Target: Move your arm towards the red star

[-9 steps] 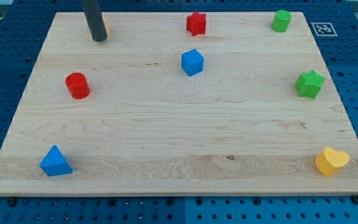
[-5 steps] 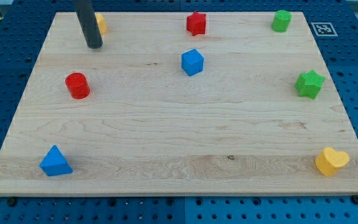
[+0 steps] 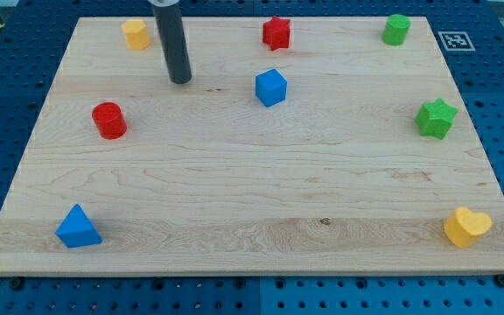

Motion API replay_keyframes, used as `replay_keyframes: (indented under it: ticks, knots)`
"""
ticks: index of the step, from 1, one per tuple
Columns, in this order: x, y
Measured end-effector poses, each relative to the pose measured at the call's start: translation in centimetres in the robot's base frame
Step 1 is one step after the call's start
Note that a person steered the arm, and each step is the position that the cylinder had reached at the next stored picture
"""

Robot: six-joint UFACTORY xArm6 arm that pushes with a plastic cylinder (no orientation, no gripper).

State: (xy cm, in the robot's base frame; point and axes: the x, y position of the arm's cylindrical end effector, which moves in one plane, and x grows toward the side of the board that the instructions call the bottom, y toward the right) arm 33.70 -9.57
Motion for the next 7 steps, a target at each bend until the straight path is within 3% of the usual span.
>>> replay_keyframes:
  ticks: [1,2,4,7]
  knots:
    - [-0.2,3.4]
    - [-3.0,3.4]
    - [-4.4,3.4]
    - [-12.9,5.0]
